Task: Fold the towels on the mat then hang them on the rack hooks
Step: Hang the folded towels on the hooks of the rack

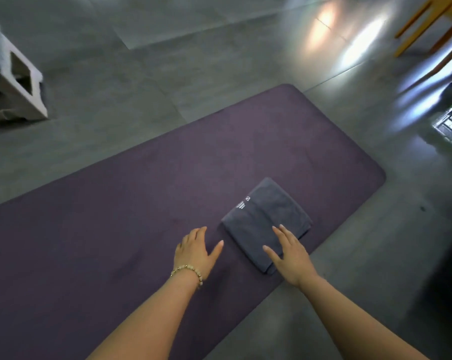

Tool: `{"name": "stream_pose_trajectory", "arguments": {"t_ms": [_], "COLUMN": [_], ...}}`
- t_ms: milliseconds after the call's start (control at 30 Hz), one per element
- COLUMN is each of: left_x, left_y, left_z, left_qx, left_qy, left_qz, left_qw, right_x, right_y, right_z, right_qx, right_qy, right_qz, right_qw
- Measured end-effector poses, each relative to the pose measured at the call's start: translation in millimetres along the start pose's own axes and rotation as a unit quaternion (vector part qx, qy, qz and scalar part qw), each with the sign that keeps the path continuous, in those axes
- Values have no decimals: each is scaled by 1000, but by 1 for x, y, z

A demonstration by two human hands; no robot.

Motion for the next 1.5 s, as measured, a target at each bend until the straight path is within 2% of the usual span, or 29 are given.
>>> {"name": "stream_pose_trajectory", "arguments": {"t_ms": [200,333,400,500,567,667,700,767,833,933,1067,1167,1233,1300,1400,1500], "left_x": [77,107,114,119,117,108,103,89,69,25,-53,-121,-166,-212,-280,-349], "left_y": [6,2,0,17,32,46,50,59,61,60,48,33,19,1,-37,-74], "left_z": [86,99,97,99,100,89,81,59,26,-38,-134,-209,-259,-306,-362,-393], "left_qx": [-139,-257,-262,-245,-350,-538,-572,-599,-598,-568,-458,-394,-372,-362,-381,-395], "left_qy": [-33,43,82,97,99,117,125,137,145,126,64,24,16,43,123,208], "left_qz": [-15,-84,-120,-84,-51,-72,-82,-90,-79,-36,21,34,28,21,-11,-39], "left_qw": [990,962,954,961,930,832,807,784,784,812,886,918,928,931,916,894], "right_x": [54,64,66,69,71,67,63,53,38,9,-45,-97,-132,-167,-229,-287], "right_y": [45,62,66,69,68,59,54,38,14,-38,-142,-228,-277,-325,-395,-451], "right_z": [50,69,74,75,72,54,43,13,-21,-71,-137,-167,-177,-187,-199,-201], "right_qx": [-29,-20,-15,-15,3,76,108,173,228,254,205,147,112,95,94,99], "right_qy": [-59,-56,-53,-66,-88,-104,-99,-69,-27,-10,-75,-154,-198,-225,-252,-241], "right_qz": [1,-20,-31,-36,-28,-18,-22,-28,-38,-80,-183,-266,-301,-332,-376,-411], "right_qw": [998,998,998,997,996,991,989,982,973,964,959,940,926,911,887,874]}}
Point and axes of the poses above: each hand's wrist, its own x-axis towards the middle knuckle, its own z-axis out of the palm, y = z × x, the point moved 8 cm from there along x, towards the middle knuckle, and after that the axes turned 1 degree about -y, right-handed, at the moved point
